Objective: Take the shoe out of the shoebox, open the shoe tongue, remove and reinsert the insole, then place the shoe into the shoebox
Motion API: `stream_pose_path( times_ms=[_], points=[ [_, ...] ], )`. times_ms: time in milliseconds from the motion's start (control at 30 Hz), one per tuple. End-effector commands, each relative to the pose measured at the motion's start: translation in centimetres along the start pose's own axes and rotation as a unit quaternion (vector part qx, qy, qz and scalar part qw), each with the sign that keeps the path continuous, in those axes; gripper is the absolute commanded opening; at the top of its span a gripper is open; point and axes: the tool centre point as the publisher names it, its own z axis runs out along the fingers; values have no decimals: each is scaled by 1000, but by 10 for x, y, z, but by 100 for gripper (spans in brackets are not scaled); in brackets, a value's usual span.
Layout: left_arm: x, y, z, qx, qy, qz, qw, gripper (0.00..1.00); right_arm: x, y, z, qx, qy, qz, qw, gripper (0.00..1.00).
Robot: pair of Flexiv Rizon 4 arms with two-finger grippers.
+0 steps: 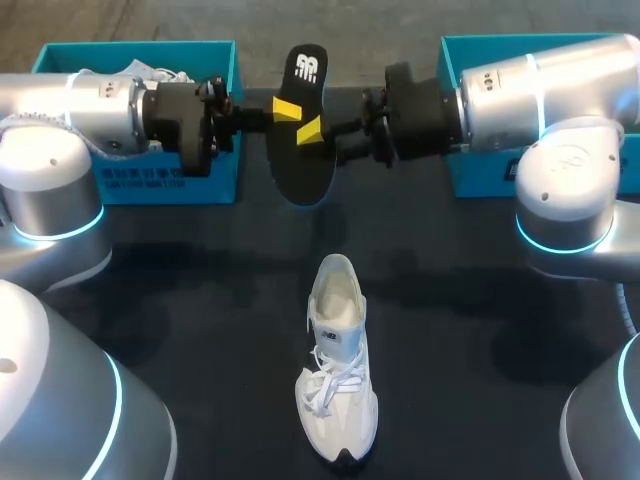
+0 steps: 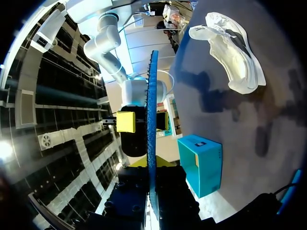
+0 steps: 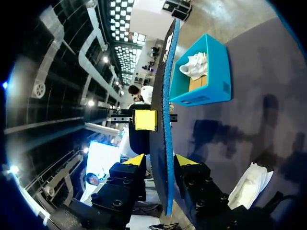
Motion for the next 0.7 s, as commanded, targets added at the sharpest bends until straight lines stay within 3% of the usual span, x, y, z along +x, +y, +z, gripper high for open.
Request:
stream_pose_path(
  times_ms=[33, 700],
  points=[
    [0, 1, -1, 1, -2, 1, 1000, 0, -2, -2, -1, 0, 4, -1, 1000, 35],
    [1, -2, -2, 7, -2, -3, 1000, 0, -4, -3, -2, 4, 12, -4, 1000, 23]
  ],
)
